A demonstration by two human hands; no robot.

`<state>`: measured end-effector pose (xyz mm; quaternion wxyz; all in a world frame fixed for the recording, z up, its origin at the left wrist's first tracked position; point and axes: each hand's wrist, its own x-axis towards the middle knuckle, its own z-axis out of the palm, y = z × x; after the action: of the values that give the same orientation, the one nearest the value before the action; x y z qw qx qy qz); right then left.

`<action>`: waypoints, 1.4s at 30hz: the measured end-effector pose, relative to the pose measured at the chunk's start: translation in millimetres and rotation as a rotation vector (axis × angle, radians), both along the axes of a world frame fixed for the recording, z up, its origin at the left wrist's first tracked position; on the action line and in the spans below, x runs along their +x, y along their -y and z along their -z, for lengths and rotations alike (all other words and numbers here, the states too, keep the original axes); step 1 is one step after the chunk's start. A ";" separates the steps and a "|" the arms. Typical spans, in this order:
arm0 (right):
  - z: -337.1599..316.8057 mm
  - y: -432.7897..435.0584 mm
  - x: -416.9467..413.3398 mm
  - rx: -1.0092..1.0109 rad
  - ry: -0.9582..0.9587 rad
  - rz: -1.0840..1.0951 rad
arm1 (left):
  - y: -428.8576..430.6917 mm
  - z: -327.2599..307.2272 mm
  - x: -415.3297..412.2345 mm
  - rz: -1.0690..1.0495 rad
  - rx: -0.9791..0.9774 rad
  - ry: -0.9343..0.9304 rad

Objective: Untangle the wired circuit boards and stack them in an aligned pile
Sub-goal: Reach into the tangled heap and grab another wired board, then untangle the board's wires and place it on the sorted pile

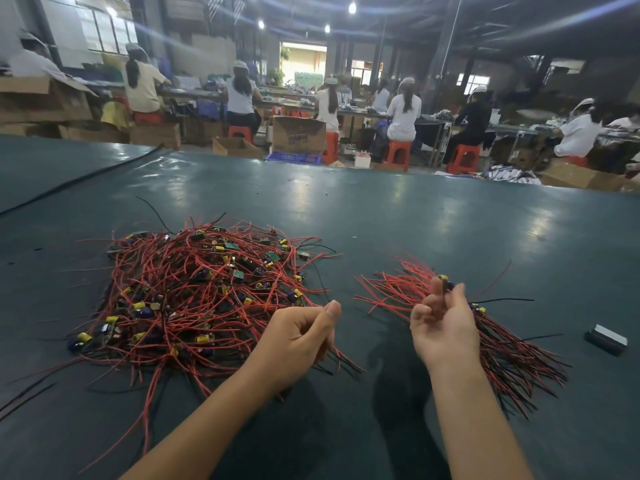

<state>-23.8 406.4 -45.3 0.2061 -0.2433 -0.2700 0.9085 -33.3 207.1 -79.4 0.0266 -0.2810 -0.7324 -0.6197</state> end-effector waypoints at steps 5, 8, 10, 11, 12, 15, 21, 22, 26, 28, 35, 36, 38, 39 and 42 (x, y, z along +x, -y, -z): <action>3.6 3.2 5.5 0.029 0.015 0.002 | 1.7 -0.4 0.2 -0.158 -0.145 -0.218; 0.9 14.2 7.8 0.094 0.039 -0.026 | 5.4 -3.2 -1.0 -0.426 -0.337 -0.562; 1.4 21.5 8.5 0.141 0.065 -0.056 | 11.9 -3.1 -7.6 -0.560 -0.434 -0.624; 2.5 25.3 8.7 0.166 0.074 -0.076 | 15.9 -2.2 -11.6 -0.611 -0.508 -0.557; 4.1 29.5 8.4 0.197 0.082 -0.097 | 21.0 0.8 -16.0 -0.635 -0.590 -0.458; 10.7 45.4 6.1 0.346 0.110 -0.149 | 34.0 13.4 -28.3 -0.624 -0.821 -0.262; 32.3 76.6 1.2 0.735 0.115 -0.258 | 35.0 23.6 -35.6 -0.624 -0.908 -0.241; 35.4 79.5 1.8 0.808 0.114 -0.269 | 34.3 25.0 -35.6 -0.638 -0.911 -0.242; 41.3 83.8 0.9 1.119 0.114 -0.292 | 31.6 27.3 -35.5 -0.652 -0.877 -0.257; 44.4 85.4 -0.3 1.220 0.102 -0.342 | 29.6 26.7 -33.2 -0.651 -0.823 -0.289; 51.2 87.9 -1.0 1.589 0.110 -0.393 | 23.0 25.3 -24.4 -0.607 -0.723 -0.330; 50.8 87.5 -0.9 1.625 0.112 -0.396 | 22.9 24.6 -23.4 -0.589 -0.707 -0.322; 49.2 88.1 -0.6 1.697 0.131 -0.424 | 22.4 23.5 -22.4 -0.556 -0.675 -0.318; 47.7 88.9 -0.7 1.731 0.145 -0.441 | 22.0 23.2 -22.1 -0.545 -0.665 -0.318; 43.0 90.3 -3.7 1.809 0.196 -0.491 | 22.4 23.0 -22.7 -0.533 -0.637 -0.305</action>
<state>-27.5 316.0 -88.3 0.0960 -0.0027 -0.9327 0.3476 -56.0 184.7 -102.4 0.2056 -0.1647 -0.9213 -0.2859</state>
